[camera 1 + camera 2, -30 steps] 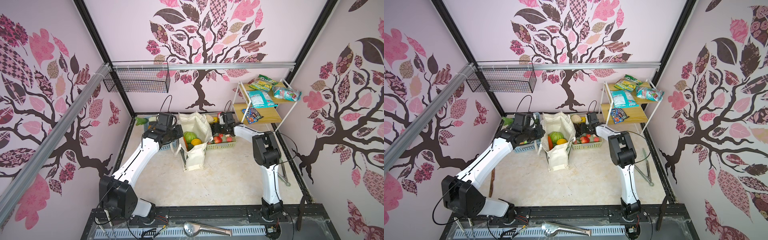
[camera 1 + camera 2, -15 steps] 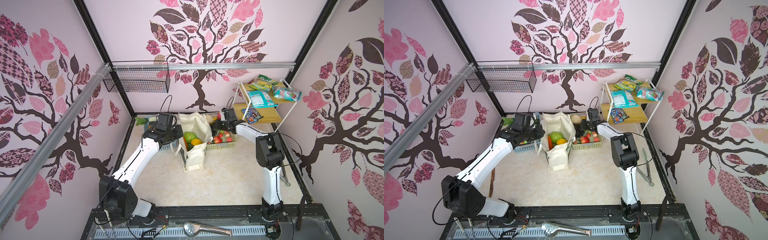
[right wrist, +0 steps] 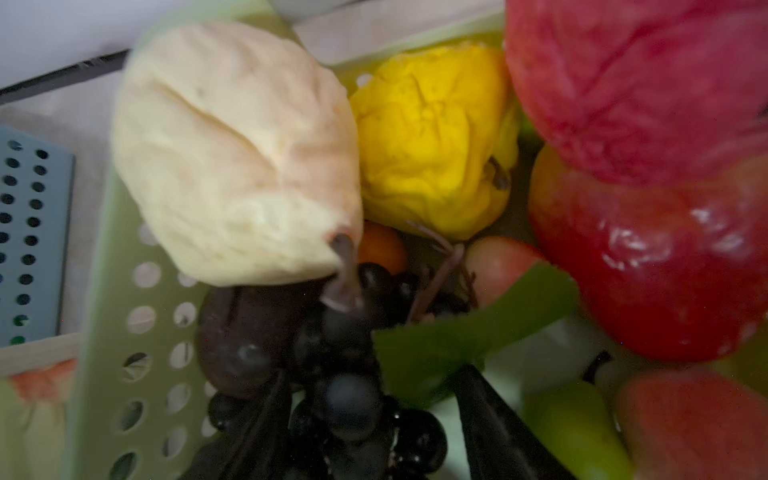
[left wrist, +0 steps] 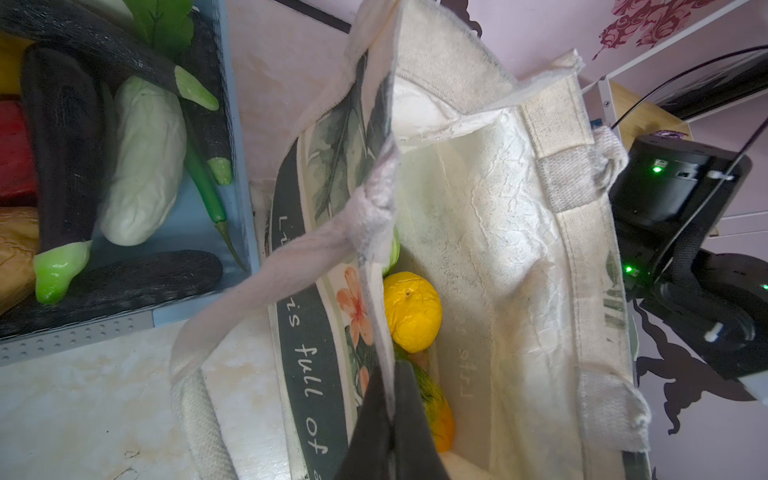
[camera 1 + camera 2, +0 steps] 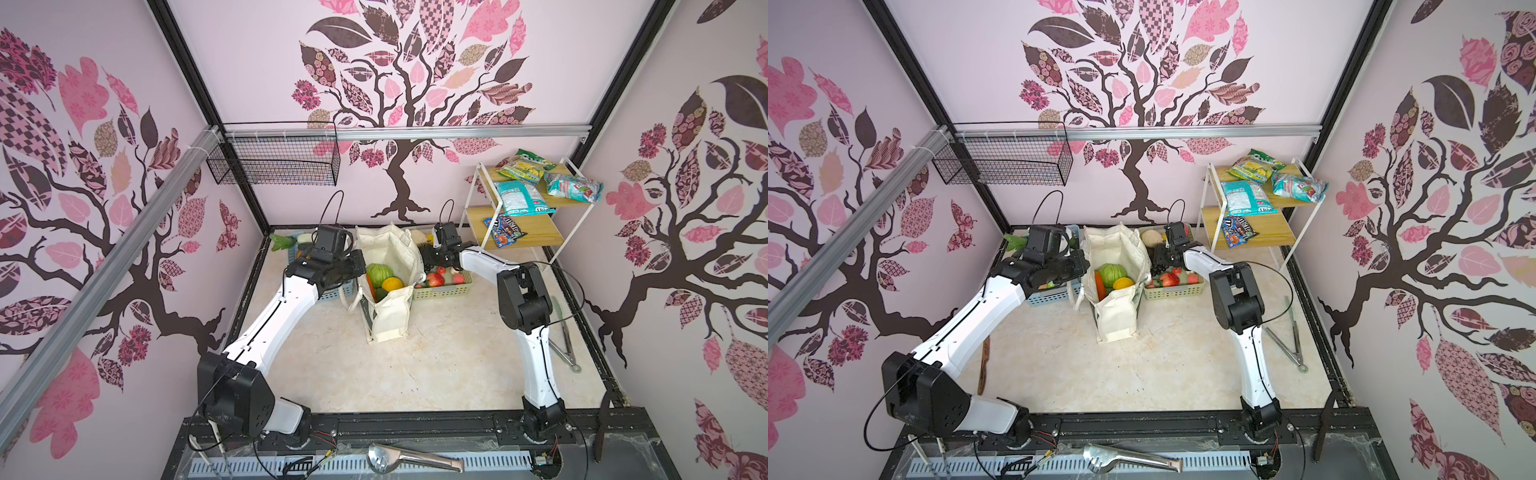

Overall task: Place the food into the grocery bag and tie it
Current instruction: 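Close right gripper on the black grape bunch in the basket, then lift the black grapes with right gripper and carry them over the tote bag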

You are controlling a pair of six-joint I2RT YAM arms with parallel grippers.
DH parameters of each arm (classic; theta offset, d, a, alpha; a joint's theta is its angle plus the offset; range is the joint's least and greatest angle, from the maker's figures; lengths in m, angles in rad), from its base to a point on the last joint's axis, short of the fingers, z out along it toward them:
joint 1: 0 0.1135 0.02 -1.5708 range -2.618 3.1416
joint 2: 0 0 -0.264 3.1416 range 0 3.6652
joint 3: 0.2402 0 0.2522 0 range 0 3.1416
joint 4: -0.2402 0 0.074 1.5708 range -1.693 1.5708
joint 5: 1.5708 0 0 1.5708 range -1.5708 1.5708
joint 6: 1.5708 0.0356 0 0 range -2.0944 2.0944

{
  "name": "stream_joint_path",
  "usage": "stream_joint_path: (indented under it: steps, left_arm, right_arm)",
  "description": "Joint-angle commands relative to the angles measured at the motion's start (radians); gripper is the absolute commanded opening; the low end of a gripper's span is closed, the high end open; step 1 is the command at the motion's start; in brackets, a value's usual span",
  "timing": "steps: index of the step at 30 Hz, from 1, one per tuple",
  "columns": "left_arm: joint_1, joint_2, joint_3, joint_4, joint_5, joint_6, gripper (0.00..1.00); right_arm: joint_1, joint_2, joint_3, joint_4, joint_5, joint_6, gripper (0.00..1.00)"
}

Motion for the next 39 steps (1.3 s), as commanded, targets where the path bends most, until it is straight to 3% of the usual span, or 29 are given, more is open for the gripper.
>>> stream_joint_path:
  steps: [1, 5, 13, 17, 25, 39]
  left_arm:
    - [-0.008, -0.027, -0.025, 0.012, 0.007, 0.002, 0.00]
    - [-0.008, -0.007, -0.014, 0.016, 0.015, 0.005, 0.00]
    - [-0.008, -0.012, -0.011, -0.001, 0.018, 0.011, 0.00]
    - [-0.007, -0.027, -0.039, 0.016, 0.013, -0.001, 0.00]
    - [-0.011, -0.013, -0.036, 0.018, 0.024, -0.009, 0.00]
    - [-0.015, -0.039, -0.023, -0.005, 0.016, -0.007, 0.00]
  right_arm:
    - [0.004, 0.067, 0.047, -0.035, 0.026, -0.013, 0.66]
    - [0.002, 0.088, 0.054, -0.027, 0.013, -0.010, 0.62]
    - [-0.007, 0.021, -0.011, 0.053, -0.001, 0.002, 0.33]
    - [-0.013, -0.050, -0.065, 0.090, -0.002, -0.014, 0.28]
    - [-0.042, -0.179, -0.166, 0.170, -0.016, 0.005, 0.24]
    - [-0.044, -0.310, -0.178, 0.163, -0.049, 0.017, 0.24]
